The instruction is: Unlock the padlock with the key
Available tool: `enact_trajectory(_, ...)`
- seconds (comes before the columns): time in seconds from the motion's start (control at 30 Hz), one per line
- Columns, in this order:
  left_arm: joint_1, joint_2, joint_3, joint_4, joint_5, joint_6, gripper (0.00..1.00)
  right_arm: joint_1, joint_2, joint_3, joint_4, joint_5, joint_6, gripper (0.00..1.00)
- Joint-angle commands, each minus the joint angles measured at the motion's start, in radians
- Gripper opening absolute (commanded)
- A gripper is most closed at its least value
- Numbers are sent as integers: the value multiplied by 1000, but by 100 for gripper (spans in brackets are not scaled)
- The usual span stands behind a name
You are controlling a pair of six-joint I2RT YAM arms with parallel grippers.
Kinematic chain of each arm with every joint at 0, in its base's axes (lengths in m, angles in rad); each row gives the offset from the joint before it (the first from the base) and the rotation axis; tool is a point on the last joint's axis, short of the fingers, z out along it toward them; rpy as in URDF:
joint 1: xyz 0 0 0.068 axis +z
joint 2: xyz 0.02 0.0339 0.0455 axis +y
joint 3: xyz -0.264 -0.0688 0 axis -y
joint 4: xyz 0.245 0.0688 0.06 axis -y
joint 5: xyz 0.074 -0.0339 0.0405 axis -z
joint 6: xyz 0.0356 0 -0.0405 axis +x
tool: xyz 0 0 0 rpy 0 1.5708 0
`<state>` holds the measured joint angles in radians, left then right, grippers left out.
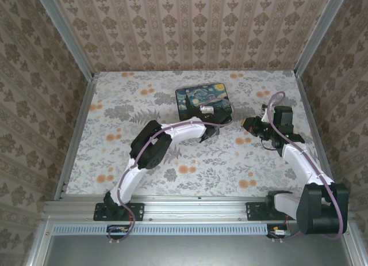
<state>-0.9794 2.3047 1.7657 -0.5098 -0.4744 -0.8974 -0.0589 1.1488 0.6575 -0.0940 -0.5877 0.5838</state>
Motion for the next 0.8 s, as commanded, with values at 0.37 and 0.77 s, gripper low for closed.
enact_trajectory(0.37, 6, 30, 71, -39, -85, -6, 36, 33, 23, -24, 49, -45, 18, 0)
enact_trajectory(0.77, -5, -90, 38, -144, -9, 69, 20, 45, 18, -22, 0, -40, -25, 0)
